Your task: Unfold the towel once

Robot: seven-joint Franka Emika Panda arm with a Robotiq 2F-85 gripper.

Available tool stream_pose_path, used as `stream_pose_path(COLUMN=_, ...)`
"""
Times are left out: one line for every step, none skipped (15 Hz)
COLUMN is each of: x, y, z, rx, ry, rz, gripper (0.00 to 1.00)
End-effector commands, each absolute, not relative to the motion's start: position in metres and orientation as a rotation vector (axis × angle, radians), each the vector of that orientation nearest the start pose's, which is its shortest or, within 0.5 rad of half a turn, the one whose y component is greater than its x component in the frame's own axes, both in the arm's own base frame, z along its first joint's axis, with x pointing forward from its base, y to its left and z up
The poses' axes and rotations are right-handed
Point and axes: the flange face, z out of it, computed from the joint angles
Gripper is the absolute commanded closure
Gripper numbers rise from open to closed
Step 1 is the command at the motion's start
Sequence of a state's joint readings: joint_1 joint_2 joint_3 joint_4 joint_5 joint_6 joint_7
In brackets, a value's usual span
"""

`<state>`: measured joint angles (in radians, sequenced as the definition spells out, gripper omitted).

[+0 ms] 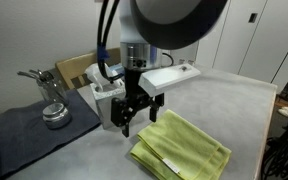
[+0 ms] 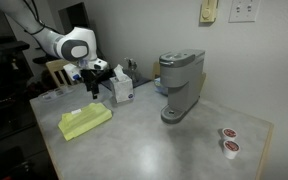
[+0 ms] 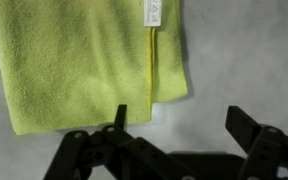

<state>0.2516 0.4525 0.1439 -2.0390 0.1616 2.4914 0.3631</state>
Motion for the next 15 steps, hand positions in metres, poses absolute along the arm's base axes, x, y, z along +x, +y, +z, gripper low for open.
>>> stream_pose_path(x=0.568, y=0.246, z=0.229, rx=-3.03, ry=0.349, rz=0.142, gripper=0.0)
stream_pose_path(x=0.571, y=0.248, z=0.23, rx=-3.034, ry=0.403, rz=0.154, gripper=0.0)
stream_pose_path(x=0.574, y=0.249, z=0.228, rx=-3.033, ry=0.444, rz=0.174, gripper=0.0)
stream_pose_path(x=0.577, y=0.249, z=0.226, rx=-3.032, ry=0.48, rz=0.196, gripper=0.0)
stream_pose_path(x=0.58, y=0.248, z=0.222, rx=-3.028, ry=0.505, rz=0.216, gripper=0.0)
stream_pose_path(x=0.584, y=0.246, z=0.216, rx=-3.029, ry=0.534, rz=0.235, gripper=0.0)
stream_pose_path(x=0.587, y=0.242, z=0.209, rx=-3.028, ry=0.539, rz=0.254, gripper=0.0)
stream_pose_path(x=0.59, y=0.24, z=0.201, rx=-3.03, ry=0.536, rz=0.271, gripper=0.0)
stream_pose_path(x=0.592, y=0.237, z=0.193, rx=-3.031, ry=0.519, rz=0.285, gripper=0.0)
stream_pose_path(x=0.595, y=0.235, z=0.187, rx=-3.034, ry=0.521, rz=0.304, gripper=0.0)
stream_pose_path(x=0.597, y=0.233, z=0.179, rx=-3.035, ry=0.513, rz=0.322, gripper=0.0)
stream_pose_path(x=0.598, y=0.232, z=0.173, rx=-3.039, ry=0.514, rz=0.336, gripper=0.0)
stream_pose_path(x=0.6, y=0.231, z=0.167, rx=-3.043, ry=0.512, rz=0.347, gripper=0.0)
stream_pose_path(x=0.601, y=0.23, z=0.163, rx=-3.053, ry=0.513, rz=0.357, gripper=0.0)
stream_pose_path(x=0.603, y=0.229, z=0.159, rx=-3.058, ry=0.512, rz=0.365, gripper=0.0)
